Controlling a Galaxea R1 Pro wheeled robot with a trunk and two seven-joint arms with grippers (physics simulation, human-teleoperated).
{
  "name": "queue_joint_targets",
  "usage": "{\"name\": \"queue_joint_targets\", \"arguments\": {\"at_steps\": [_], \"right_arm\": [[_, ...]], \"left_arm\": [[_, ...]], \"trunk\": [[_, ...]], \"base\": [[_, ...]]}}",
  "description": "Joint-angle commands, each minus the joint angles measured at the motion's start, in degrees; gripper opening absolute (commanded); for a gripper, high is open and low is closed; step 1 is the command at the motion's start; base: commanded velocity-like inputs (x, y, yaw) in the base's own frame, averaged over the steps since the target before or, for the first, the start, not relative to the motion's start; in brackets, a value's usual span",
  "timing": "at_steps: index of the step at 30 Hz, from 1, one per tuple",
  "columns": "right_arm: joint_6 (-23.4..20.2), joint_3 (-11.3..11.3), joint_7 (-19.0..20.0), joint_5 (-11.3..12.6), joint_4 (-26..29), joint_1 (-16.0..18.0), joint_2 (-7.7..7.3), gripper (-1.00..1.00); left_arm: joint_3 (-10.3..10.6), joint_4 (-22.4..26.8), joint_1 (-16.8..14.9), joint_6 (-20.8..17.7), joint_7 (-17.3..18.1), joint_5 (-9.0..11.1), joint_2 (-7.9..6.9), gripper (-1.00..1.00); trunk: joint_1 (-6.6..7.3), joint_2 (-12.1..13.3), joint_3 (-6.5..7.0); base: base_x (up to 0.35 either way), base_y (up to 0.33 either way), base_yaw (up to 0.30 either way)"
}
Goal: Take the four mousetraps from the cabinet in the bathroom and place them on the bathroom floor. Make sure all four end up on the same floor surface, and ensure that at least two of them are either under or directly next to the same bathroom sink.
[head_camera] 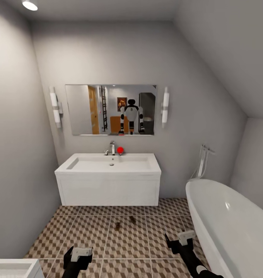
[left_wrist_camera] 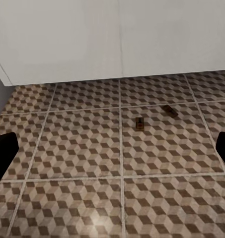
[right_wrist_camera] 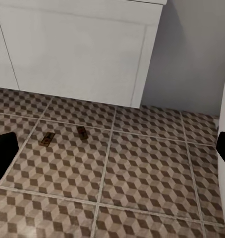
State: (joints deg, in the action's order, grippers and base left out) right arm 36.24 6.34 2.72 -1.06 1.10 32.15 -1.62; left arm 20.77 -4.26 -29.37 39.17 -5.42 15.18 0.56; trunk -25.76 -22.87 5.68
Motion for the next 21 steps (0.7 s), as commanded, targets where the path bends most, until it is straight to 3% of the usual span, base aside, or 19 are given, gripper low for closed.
{"name": "queue_joint_targets", "arguments": {"at_steps": [1,21], "right_arm": [[0.15,0.16,0.01,-0.08,-0.04,0.02,0.03,1.0],[0.2,0.16,0.02,-0.08,-0.04,0.02,0.21,1.0]], "left_arm": [[0.49,-0.22,-0.07,0.29,-0.36,0.11,0.05,1.0],[0.49,-0.22,0.02,0.31,-0.3,0.11,0.05,1.0]], "trunk": [[-0.02,-0.05,-0.11],[-0.02,-0.05,-1.68]], "base": [[0.0,0.0,0.0],[0.0,0.0,0.0]]}}
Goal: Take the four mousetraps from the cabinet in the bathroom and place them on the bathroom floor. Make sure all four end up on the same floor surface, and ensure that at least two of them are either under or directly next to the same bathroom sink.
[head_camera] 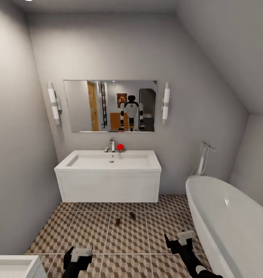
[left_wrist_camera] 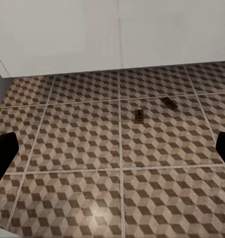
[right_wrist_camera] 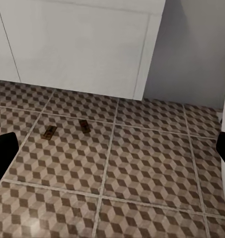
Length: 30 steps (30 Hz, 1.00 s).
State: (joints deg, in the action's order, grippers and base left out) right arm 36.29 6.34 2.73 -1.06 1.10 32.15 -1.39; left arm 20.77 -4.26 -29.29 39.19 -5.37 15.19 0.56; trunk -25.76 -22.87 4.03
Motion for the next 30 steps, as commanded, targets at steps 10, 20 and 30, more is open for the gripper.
{"name": "queue_joint_targets", "arguments": {"at_steps": [10,20,30], "right_arm": [[0.2,0.12,0.28,-0.08,-0.05,0.02,-0.13,1.0],[0.12,0.08,0.26,-0.08,-0.01,0.02,-0.35,1.0],[0.08,0.08,0.25,-0.08,-0.04,0.02,-0.37,1.0]], "left_arm": [[0.5,-0.23,-0.04,0.36,-0.35,0.08,0.12,1.0],[0.5,-0.23,0.0,0.36,-0.35,0.04,0.14,1.0],[0.5,-0.23,0.02,0.36,-0.35,0.03,0.14,1.0]], "trunk": [[-0.02,-0.05,-0.35],[-0.02,-0.05,-0.37],[-0.02,-0.05,-0.38]], "base": [[0.0,0.0,0.0],[0.0,0.0,0.0],[0.0,0.0,0.0]]}}
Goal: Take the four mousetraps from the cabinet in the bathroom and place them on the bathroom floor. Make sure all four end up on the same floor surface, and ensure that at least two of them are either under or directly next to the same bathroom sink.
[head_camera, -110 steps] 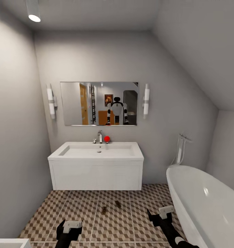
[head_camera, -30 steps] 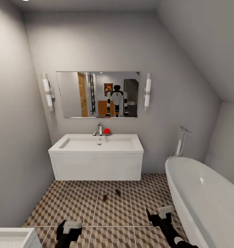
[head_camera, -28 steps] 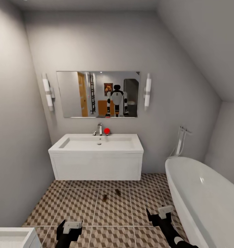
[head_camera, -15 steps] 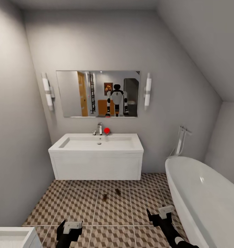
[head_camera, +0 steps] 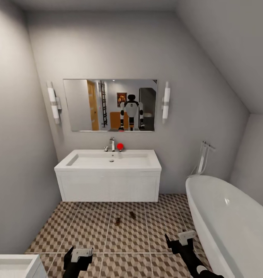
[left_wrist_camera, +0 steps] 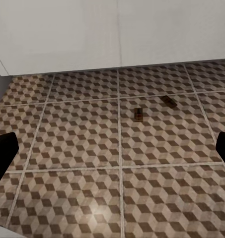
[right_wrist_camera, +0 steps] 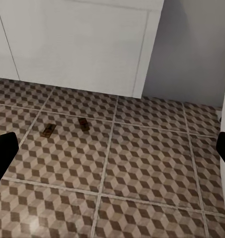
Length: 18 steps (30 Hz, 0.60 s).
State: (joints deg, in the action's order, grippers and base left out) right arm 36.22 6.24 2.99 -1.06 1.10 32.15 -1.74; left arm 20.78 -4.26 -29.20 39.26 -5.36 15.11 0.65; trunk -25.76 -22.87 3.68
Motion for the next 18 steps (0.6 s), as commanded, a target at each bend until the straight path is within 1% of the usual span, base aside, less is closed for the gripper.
{"name": "queue_joint_targets", "arguments": {"at_steps": [1,18], "right_arm": [[0.13,0.18,0.0,-0.08,-0.03,0.02,-0.02,1.0],[0.08,0.23,-0.17,-0.08,-0.05,0.02,0.15,1.0]], "left_arm": [[0.49,-0.23,-0.07,0.29,-0.35,0.11,0.05,1.0],[0.49,-0.23,-0.07,0.29,-0.35,0.12,0.1,1.0]], "trunk": [[-0.02,-0.05,-0.03],[-0.02,-0.05,-0.03]], "base": [[0.0,0.0,0.0],[0.0,0.0,0.0]]}}
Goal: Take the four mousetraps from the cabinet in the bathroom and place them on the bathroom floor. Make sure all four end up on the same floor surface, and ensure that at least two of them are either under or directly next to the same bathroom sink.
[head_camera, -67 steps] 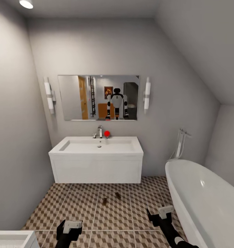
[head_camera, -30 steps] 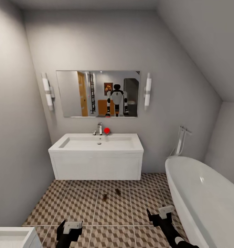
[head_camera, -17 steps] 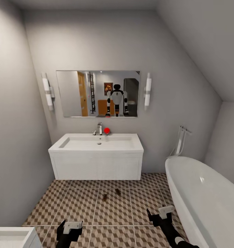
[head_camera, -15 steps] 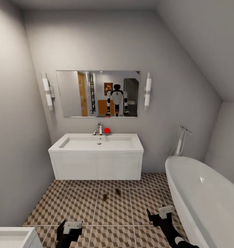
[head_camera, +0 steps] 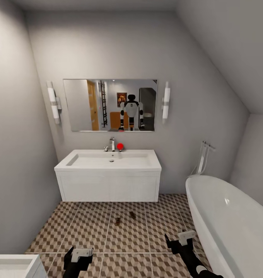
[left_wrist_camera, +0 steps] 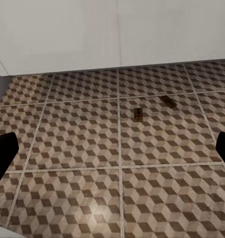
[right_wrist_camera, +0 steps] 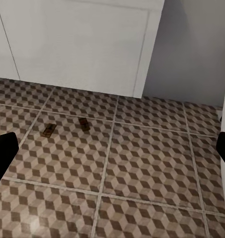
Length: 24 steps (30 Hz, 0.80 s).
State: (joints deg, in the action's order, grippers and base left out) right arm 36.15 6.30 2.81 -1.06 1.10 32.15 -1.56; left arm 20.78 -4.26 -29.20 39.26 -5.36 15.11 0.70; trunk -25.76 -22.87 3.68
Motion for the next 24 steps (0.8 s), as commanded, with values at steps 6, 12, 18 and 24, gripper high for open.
{"name": "queue_joint_targets", "arguments": {"at_steps": [6,12,18,24], "right_arm": [[0.08,0.16,0.0,-0.08,-0.05,0.02,-0.02,1.0],[0.06,0.2,0.0,-0.08,-0.05,0.02,0.05,1.0],[0.06,0.17,0.0,-0.08,-0.05,0.02,0.06,1.0],[0.06,0.14,0.0,-0.08,-0.05,0.02,0.07,1.0]], "left_arm": [[0.49,-0.23,-0.07,0.27,-0.35,0.1,0.09,1.0],[0.49,-0.23,-0.07,0.23,-0.35,0.13,0.22,1.0],[0.49,-0.23,-0.07,0.21,-0.35,0.11,0.34,1.0],[0.49,-0.23,-0.07,0.21,-0.35,0.12,0.35,1.0]], "trunk": [[-0.02,-0.05,-0.03],[-0.02,-0.05,-0.03],[-0.02,-0.05,-0.03],[-0.02,-0.05,-0.03]], "base": [[0.0,0.0,0.0],[0.0,0.0,0.0],[0.0,0.0,0.0],[0.0,0.0,0.0]]}}
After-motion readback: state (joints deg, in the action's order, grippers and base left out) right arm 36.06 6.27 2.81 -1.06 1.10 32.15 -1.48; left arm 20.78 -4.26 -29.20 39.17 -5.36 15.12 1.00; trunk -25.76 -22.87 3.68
